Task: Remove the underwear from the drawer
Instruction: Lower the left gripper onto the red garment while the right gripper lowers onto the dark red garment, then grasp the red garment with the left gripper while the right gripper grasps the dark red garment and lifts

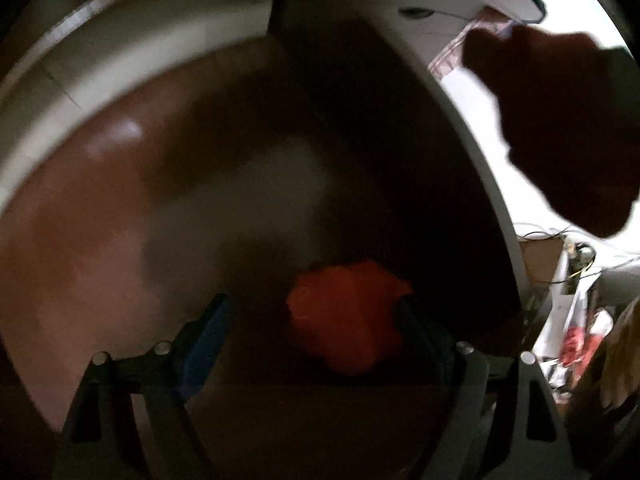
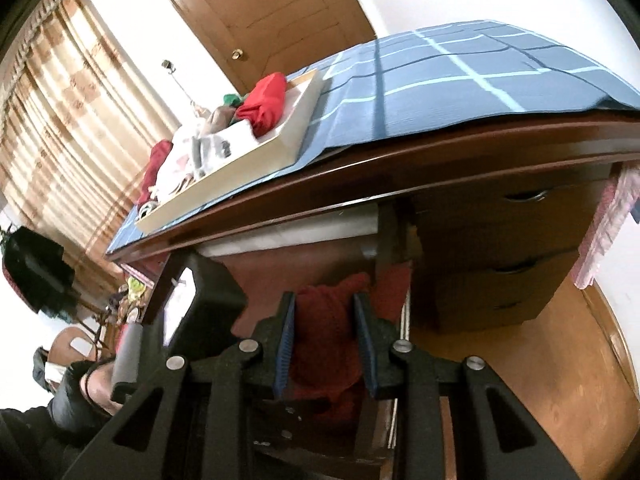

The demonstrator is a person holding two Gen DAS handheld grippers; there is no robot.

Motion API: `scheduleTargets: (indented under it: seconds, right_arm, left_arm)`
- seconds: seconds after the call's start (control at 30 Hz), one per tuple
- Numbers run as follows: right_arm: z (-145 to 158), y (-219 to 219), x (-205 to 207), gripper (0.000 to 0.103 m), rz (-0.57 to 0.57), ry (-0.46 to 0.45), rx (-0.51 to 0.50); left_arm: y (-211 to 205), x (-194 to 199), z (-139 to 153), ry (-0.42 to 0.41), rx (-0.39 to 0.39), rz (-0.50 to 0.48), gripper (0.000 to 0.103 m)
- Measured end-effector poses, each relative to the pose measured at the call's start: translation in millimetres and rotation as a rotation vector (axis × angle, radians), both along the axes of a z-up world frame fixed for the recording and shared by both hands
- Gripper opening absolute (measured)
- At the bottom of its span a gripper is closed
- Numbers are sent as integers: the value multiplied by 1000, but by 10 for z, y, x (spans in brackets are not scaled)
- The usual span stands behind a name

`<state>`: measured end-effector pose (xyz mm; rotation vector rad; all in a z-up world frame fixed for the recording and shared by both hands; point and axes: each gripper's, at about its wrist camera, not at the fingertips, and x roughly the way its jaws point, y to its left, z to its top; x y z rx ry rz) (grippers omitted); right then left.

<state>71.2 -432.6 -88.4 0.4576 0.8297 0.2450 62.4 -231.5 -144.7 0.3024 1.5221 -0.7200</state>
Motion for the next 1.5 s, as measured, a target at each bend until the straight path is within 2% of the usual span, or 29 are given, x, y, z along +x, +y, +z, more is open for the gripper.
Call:
scheduleTargets:
  seconds: [0.23, 0.33, 0.43, 0.53, 0.67, 0.8, 0.93, 1.1, 1.27, 1.5]
  right_arm:
    - [-1, -78, -43, 32, -18, -25, 14]
    - [8, -71, -42, 32, -20, -29, 17]
    - [28, -48, -58, 32, -17, -34, 14]
    - [36, -49, -57, 32, -25, -29, 16]
    - [51, -54, -60, 32, -34, -26, 26]
    - [83, -27, -81, 32, -48, -40, 36]
    - [91, 29, -88, 32, -50, -49, 54]
    - [93, 144, -102, 32, -75, -80, 75]
    - [100, 286, -79, 32, -62, -81, 84]
    - [191, 400, -106, 32, -67, -103, 64]
  left_arm:
    - [-108, -13, -97, 40, 57, -5, 71]
    - [-177, -51, -90, 20, 83, -27, 70]
    - [-188, -119, -48, 42, 29, -53, 43]
    - [-144, -147, -35, 32, 10, -42, 41]
    - [-38, -195, 50, -5, -45, -40, 29]
    - [174, -250, 250, -101, -114, -12, 29]
    - [419, -140, 481, -196, -205, 66, 28]
    - [658, -4, 692, -349, -242, 130, 28]
    - [899, -81, 786, -420, -280, 184, 28]
    - [1016, -225, 892, -482, -292, 179, 28]
